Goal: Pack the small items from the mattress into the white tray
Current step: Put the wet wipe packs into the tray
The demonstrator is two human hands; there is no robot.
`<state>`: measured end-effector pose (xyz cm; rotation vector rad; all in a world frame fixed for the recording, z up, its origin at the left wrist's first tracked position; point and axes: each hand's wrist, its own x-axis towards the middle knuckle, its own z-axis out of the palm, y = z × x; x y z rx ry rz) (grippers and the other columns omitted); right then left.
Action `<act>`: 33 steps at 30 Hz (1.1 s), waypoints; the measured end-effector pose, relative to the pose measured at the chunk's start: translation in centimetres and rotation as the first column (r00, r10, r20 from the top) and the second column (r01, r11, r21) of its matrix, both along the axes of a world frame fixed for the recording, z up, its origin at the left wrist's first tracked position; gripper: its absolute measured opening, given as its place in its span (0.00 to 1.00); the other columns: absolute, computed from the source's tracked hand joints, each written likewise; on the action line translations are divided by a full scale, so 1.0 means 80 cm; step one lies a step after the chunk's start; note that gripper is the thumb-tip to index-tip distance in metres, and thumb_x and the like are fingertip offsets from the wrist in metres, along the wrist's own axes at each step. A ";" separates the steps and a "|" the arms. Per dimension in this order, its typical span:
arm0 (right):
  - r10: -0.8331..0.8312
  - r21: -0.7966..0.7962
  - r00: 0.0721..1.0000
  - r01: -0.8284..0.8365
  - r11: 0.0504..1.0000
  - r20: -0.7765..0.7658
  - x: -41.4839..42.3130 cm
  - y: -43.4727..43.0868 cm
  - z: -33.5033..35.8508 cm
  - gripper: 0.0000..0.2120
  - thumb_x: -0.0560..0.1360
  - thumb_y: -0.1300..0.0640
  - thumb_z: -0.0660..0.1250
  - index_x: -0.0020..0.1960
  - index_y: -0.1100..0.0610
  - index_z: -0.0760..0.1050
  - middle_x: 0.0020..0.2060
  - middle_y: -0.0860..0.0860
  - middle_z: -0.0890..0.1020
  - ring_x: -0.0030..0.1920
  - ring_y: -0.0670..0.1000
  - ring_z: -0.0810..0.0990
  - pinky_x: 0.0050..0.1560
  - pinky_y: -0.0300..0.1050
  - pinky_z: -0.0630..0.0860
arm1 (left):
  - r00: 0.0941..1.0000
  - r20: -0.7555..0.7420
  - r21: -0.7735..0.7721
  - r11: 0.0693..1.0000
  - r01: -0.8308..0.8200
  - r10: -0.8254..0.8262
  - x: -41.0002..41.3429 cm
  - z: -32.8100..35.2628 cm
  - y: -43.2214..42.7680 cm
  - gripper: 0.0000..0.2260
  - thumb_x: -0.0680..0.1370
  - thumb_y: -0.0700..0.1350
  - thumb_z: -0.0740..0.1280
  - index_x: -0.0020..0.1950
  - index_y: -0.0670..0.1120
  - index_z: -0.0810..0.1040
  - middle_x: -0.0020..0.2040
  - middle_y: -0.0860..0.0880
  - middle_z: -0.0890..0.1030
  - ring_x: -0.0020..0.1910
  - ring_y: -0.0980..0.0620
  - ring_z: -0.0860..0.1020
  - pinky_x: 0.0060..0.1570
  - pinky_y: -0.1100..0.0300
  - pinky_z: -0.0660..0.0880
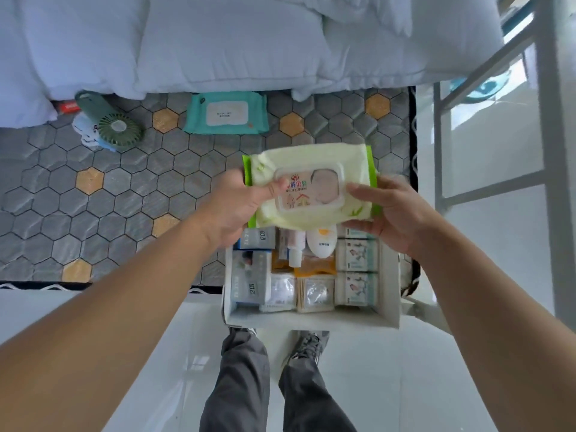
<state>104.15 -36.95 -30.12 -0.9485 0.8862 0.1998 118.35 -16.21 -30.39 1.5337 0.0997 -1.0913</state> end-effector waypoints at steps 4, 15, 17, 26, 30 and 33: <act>0.139 -0.286 0.961 -0.206 0.936 -0.239 -0.039 0.007 -0.013 0.18 0.72 0.58 0.77 0.60 0.58 0.80 0.52 0.56 0.86 0.51 0.58 0.87 0.42 0.52 0.85 | 0.973 0.087 0.206 0.959 0.193 -0.214 -0.039 -0.015 0.003 0.22 0.67 0.52 0.80 0.56 0.45 0.81 0.50 0.48 0.87 0.51 0.48 0.86 0.54 0.42 0.81; 0.031 -0.721 0.907 -0.354 0.596 -0.419 -0.073 0.060 -0.063 0.29 0.78 0.48 0.70 0.73 0.56 0.65 0.60 0.54 0.78 0.58 0.55 0.78 0.53 0.47 0.73 | 0.835 0.404 0.569 0.817 0.090 -0.373 -0.097 -0.072 -0.020 0.20 0.71 0.61 0.75 0.45 0.45 0.81 0.42 0.48 0.84 0.40 0.49 0.81 0.37 0.52 0.79; 0.041 -0.812 0.923 -0.357 0.462 -0.382 -0.079 0.075 -0.059 0.32 0.76 0.46 0.72 0.75 0.55 0.65 0.65 0.56 0.75 0.62 0.57 0.76 0.54 0.46 0.70 | 0.791 0.457 0.593 0.802 0.069 -0.406 -0.100 -0.072 -0.029 0.20 0.72 0.61 0.75 0.40 0.44 0.77 0.37 0.48 0.80 0.34 0.51 0.75 0.29 0.57 0.68; 0.178 -0.875 0.857 -0.473 -0.102 -0.483 -0.096 0.107 -0.075 0.18 0.76 0.44 0.72 0.60 0.52 0.81 0.70 0.61 0.73 0.67 0.68 0.71 0.43 0.56 0.80 | 0.690 0.535 0.632 0.773 0.057 -0.488 -0.098 -0.073 -0.040 0.21 0.73 0.63 0.72 0.41 0.45 0.75 0.34 0.52 0.74 0.34 0.53 0.72 0.29 0.60 0.62; 0.150 -0.882 0.874 -0.435 -0.183 -0.462 -0.090 0.100 -0.074 0.17 0.76 0.42 0.71 0.56 0.53 0.83 0.50 0.59 0.79 0.47 0.62 0.75 0.34 0.50 0.77 | 0.626 0.534 0.689 0.722 0.068 -0.569 -0.097 -0.064 -0.039 0.24 0.74 0.64 0.71 0.53 0.44 0.72 0.43 0.50 0.75 0.43 0.49 0.74 0.38 0.57 0.69; 0.121 -0.911 0.906 -0.392 -0.125 -0.406 -0.072 0.096 -0.070 0.21 0.78 0.40 0.65 0.48 0.56 0.85 0.44 0.55 0.78 0.44 0.60 0.75 0.38 0.51 0.76 | 0.615 0.625 0.601 0.799 0.013 -0.480 -0.080 -0.052 -0.033 0.17 0.78 0.59 0.69 0.54 0.45 0.73 0.43 0.51 0.77 0.42 0.50 0.77 0.37 0.60 0.70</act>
